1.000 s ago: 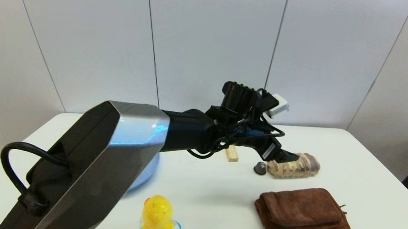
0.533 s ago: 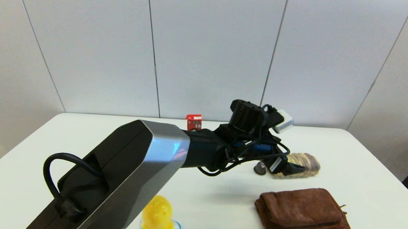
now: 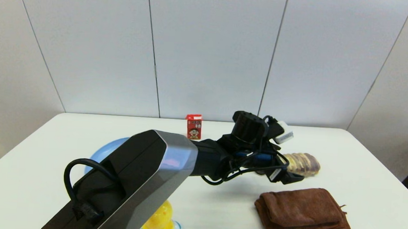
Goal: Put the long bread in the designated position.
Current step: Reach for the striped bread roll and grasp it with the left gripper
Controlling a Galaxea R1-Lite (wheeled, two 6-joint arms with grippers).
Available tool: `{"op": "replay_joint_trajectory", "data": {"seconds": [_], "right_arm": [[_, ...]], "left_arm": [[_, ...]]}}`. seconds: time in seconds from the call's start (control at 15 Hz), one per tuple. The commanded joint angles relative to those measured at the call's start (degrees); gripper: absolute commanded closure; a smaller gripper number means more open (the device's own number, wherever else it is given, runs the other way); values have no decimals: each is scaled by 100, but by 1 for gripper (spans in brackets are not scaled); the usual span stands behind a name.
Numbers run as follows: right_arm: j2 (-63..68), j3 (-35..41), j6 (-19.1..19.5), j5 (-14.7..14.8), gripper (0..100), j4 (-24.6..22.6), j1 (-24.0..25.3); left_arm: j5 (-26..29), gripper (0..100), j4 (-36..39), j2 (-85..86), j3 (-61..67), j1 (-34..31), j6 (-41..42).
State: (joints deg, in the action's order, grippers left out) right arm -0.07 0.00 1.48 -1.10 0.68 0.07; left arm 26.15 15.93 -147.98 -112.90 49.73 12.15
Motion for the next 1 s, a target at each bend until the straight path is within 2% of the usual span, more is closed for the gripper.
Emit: {"op": "replay_joint_trajectory", "data": {"seconds": [0.07,0.4,0.67,1.0], "right_arm": [[7,0,2,-5,0,2,1],[7,0,2,-5,0,2,1],[7,0,2,-5,0,2,1],[7,0,2,-5,0,2,1]], "left_arm": [[4,0,59,-3,-4,-16,24],[-22,0,59,-3,-13,-16,6],[-382,0,59,6,-22,-16,-29],[-409,0,6,-20,-22,-7,-90]]}}
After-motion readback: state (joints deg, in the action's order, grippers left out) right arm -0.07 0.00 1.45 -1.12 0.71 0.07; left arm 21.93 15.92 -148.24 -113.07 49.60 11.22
